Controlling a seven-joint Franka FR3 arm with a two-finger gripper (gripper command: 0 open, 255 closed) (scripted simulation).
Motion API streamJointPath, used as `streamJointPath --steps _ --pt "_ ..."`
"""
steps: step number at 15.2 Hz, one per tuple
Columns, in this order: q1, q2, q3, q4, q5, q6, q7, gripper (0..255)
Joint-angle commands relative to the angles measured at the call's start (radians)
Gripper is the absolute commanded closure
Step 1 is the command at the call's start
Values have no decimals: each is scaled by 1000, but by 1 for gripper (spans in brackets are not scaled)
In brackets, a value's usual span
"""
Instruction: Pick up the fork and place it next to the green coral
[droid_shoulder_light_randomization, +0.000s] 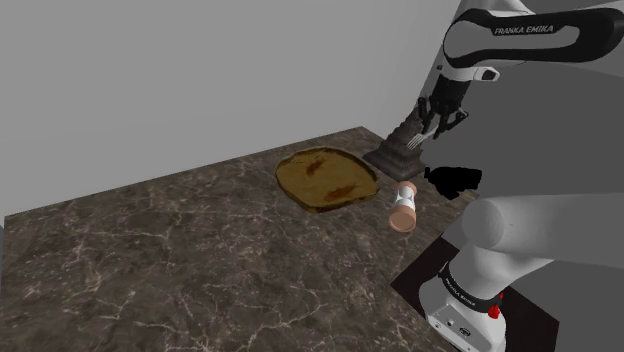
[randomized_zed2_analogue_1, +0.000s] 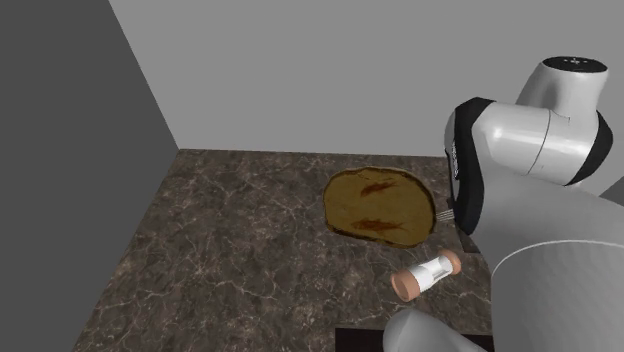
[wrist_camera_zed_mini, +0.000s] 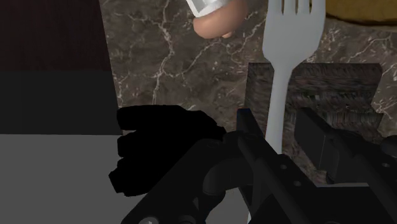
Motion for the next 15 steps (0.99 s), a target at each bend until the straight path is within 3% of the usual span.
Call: streamJointPath --steps 1,15 --pt "-17 5 -33 2 -23 7 -38 255" --pt "-13 30 -19 -172 -19 204 -16 255"
